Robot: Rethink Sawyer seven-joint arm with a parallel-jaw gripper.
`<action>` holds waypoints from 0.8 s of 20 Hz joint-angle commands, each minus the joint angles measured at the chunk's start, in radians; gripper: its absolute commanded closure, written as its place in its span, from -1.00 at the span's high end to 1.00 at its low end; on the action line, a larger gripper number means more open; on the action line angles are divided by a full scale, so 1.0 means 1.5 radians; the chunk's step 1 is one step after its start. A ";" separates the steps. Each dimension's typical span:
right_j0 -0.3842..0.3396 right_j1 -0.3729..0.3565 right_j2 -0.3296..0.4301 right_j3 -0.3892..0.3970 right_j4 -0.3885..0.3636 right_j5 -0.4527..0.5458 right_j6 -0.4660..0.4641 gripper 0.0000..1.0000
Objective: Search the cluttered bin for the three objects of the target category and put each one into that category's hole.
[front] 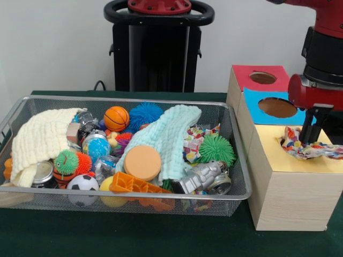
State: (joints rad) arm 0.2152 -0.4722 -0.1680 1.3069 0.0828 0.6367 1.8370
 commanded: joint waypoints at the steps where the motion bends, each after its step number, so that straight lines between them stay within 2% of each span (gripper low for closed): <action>1: -0.011 0.050 -0.004 0.011 -0.018 -0.052 0.123 -1.00; 5: -0.015 0.058 -0.027 -0.005 -0.030 -0.067 0.118 -1.00; 16: -0.013 0.109 -0.036 -0.029 -0.016 -0.117 0.127 -1.00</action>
State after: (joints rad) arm 0.2171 -0.3826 -0.2263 1.2750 0.0763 0.5340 1.8370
